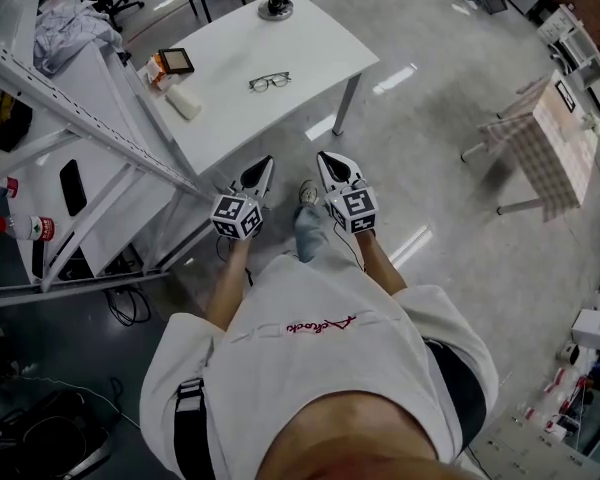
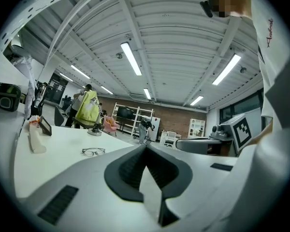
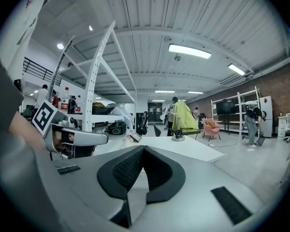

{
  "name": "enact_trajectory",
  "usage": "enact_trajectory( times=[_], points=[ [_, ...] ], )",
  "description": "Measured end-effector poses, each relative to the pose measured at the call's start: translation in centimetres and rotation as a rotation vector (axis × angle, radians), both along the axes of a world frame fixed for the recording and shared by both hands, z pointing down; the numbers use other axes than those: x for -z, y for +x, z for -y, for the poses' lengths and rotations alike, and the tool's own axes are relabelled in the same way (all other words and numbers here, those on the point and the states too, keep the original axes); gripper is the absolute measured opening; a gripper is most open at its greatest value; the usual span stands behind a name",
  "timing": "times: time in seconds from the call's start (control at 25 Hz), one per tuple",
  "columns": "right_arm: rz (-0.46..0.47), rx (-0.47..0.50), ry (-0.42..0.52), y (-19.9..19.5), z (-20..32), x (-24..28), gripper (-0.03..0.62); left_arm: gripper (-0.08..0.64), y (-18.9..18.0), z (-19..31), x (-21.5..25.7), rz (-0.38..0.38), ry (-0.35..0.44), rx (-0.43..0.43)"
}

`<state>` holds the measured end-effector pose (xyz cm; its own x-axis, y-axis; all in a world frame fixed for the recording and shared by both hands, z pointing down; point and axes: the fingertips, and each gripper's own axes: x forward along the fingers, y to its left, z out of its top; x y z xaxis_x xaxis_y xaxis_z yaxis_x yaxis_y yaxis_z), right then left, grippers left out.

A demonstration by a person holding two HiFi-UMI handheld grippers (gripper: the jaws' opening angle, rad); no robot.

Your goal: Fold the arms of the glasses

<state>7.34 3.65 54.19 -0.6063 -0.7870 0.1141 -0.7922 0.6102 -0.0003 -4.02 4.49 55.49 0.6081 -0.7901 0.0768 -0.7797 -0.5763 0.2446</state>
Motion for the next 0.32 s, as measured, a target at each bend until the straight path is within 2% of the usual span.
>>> enact_trajectory(
  times=[0.32],
  points=[
    [-0.017,0.019,0.002,-0.74,0.05,-0.03,0.014,0.028,-0.58,-0.13,0.04,0.017,0.003,0.011]
  ],
)
